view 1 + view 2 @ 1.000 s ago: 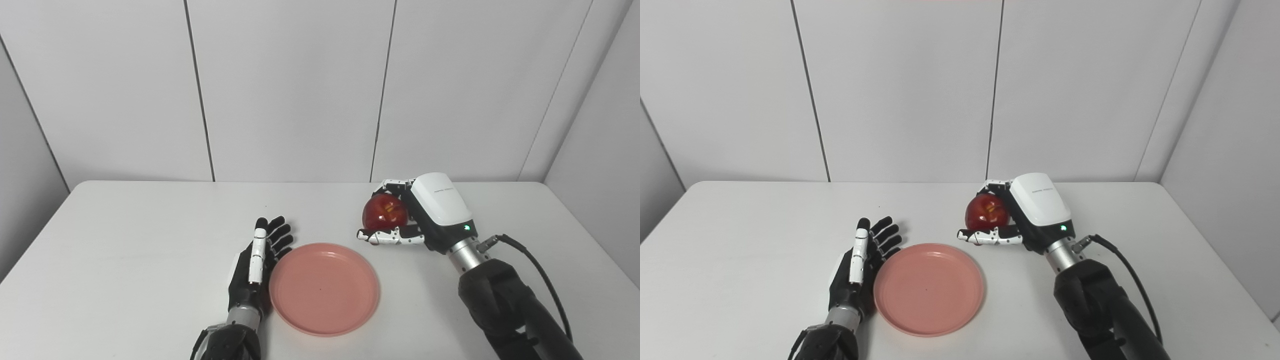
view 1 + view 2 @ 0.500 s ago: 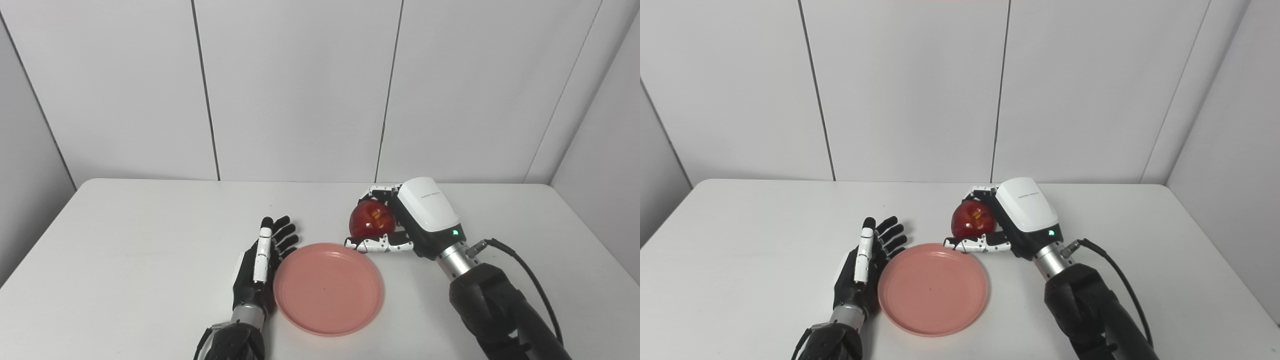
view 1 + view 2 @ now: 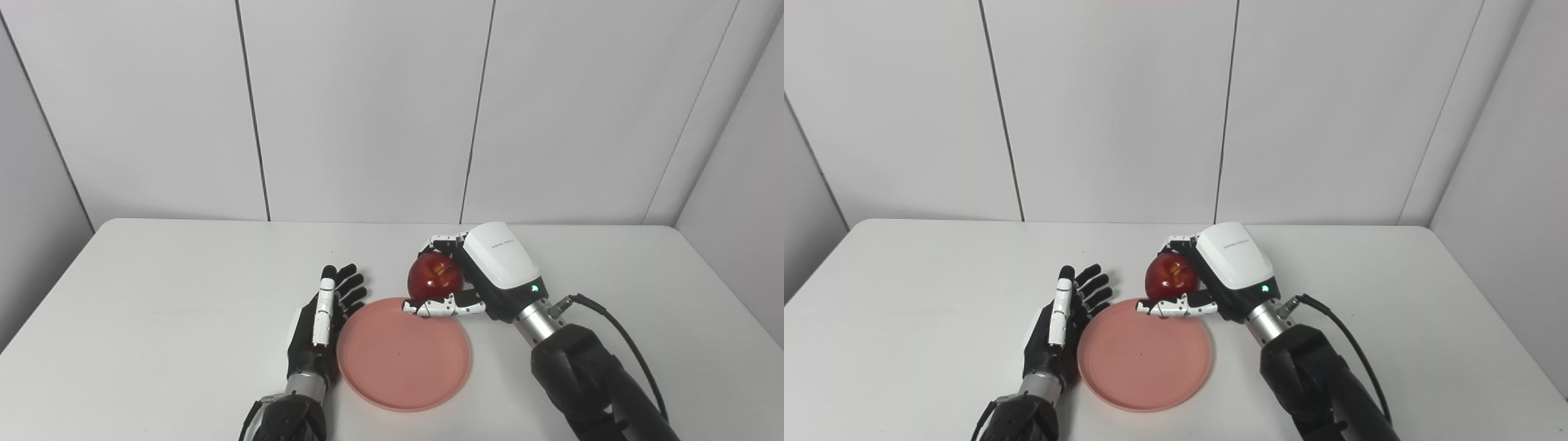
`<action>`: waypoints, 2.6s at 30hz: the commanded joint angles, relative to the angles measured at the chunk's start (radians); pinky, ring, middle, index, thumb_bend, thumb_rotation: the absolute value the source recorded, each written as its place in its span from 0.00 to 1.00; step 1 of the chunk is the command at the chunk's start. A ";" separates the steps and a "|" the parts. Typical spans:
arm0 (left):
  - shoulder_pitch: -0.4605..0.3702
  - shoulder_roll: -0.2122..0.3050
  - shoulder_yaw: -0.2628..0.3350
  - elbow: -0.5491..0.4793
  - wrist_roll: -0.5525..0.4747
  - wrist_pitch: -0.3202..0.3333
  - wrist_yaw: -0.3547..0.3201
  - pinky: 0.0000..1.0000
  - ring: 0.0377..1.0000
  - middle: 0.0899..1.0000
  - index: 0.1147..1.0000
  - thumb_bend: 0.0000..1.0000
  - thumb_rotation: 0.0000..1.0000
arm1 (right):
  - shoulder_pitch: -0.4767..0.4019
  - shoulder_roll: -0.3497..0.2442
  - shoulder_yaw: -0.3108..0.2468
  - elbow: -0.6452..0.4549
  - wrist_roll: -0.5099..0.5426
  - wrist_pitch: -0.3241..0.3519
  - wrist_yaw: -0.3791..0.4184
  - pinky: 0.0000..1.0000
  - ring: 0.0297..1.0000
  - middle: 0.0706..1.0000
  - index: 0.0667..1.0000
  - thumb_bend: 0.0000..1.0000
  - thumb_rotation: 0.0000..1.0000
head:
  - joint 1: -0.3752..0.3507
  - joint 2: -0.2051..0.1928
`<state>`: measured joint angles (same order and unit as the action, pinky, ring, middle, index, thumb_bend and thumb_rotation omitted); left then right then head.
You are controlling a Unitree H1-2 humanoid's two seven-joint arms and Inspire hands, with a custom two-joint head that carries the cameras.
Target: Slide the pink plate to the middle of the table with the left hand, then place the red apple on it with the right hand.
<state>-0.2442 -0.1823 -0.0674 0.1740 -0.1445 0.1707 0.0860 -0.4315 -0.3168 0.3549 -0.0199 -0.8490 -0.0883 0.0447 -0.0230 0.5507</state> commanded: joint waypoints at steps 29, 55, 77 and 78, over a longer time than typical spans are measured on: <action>-0.023 -0.053 -0.008 0.050 0.028 -0.005 0.020 0.84 0.80 0.79 0.76 0.66 0.98 | -0.050 0.093 0.018 0.061 -0.106 0.106 0.135 0.10 0.13 0.19 0.43 0.47 0.83 | -0.003 0.003; -0.022 -0.057 -0.005 0.051 0.020 -0.011 0.021 0.83 0.80 0.80 0.76 0.65 0.98 | -0.045 0.074 0.073 0.108 -0.142 0.094 0.140 0.10 0.14 0.19 0.47 0.47 0.74 | -0.006 0.007; -0.021 -0.063 0.006 0.052 -0.005 -0.024 0.017 0.78 0.80 0.79 0.77 0.63 0.93 | -0.043 0.045 0.073 0.054 -0.152 0.100 0.175 0.35 0.45 0.54 0.63 0.75 0.85 | -0.011 0.011; -0.021 -0.062 0.005 0.053 -0.005 -0.025 0.017 0.78 0.80 0.79 0.76 0.62 0.93 | -0.043 0.043 0.073 0.052 -0.151 0.100 0.178 0.36 0.45 0.54 0.64 0.76 0.86 | -0.011 0.011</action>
<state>-0.2594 -0.1851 -0.0690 0.2098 -0.1450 0.1335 0.0942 -0.4346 -0.2663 0.4411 0.0686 -0.9998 0.0045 0.2293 -0.0353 0.5614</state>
